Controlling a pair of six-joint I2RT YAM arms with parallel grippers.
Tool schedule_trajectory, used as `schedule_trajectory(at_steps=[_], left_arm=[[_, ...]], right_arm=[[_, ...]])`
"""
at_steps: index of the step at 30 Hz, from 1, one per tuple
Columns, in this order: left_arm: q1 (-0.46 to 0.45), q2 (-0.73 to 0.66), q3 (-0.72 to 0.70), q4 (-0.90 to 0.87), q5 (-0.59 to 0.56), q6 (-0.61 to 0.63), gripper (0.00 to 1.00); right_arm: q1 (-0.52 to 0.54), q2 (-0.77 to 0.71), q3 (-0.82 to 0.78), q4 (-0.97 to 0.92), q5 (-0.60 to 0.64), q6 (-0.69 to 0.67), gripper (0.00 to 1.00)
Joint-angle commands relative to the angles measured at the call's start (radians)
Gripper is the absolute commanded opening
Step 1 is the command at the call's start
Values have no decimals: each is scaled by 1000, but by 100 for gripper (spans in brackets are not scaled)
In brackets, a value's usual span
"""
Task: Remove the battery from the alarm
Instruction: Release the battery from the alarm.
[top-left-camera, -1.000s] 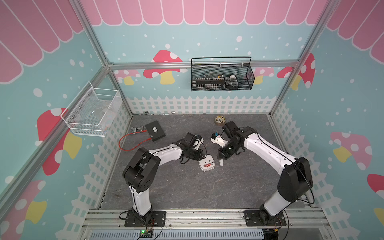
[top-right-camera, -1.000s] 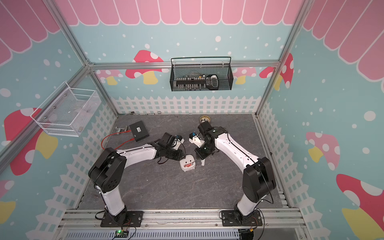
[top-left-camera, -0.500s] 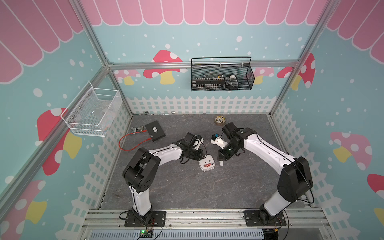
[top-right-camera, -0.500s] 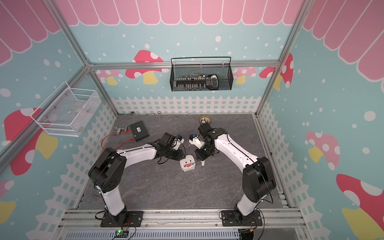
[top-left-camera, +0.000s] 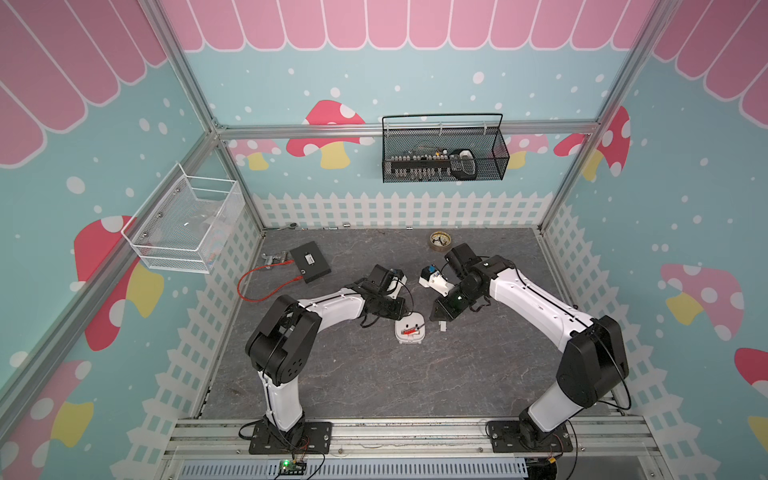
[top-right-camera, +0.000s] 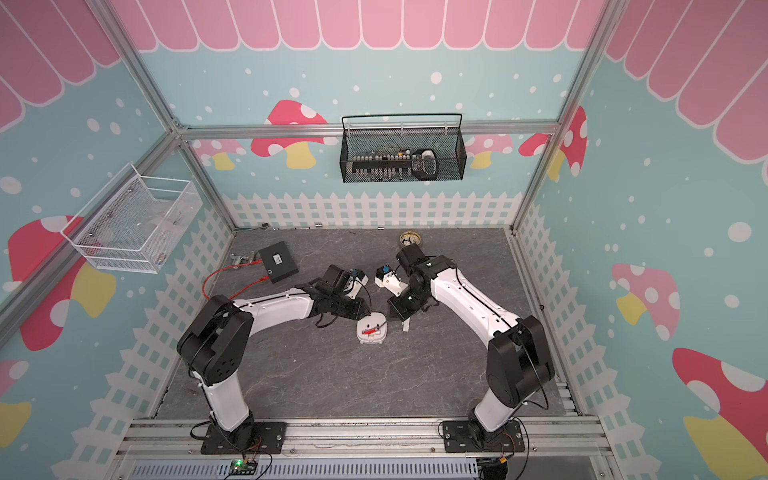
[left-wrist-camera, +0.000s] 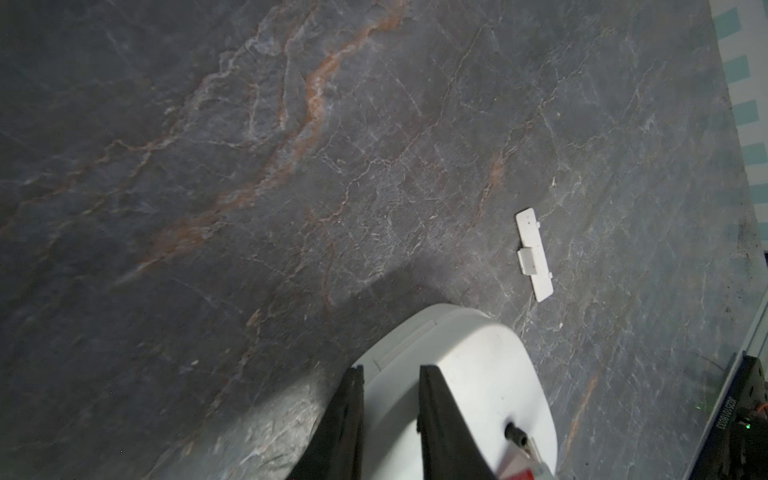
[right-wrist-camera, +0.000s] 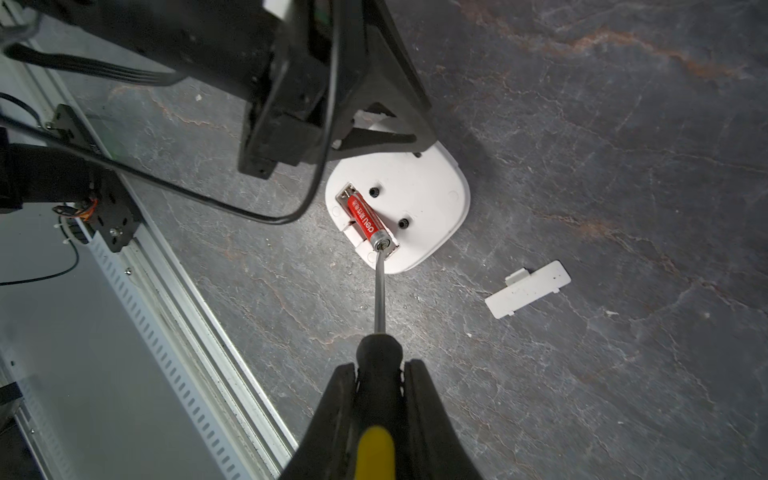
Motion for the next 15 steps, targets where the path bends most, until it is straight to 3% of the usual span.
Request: schedule_trajectory(at_steps=[1,15], left_arm=[[-19,71,-34,-132,-43,22,24],[-19,65,-35,-132,-47,21,24]], right_arm=[[24,-51,19,53,-132,-6,0],[11,-65,42,-3,132,52,0]])
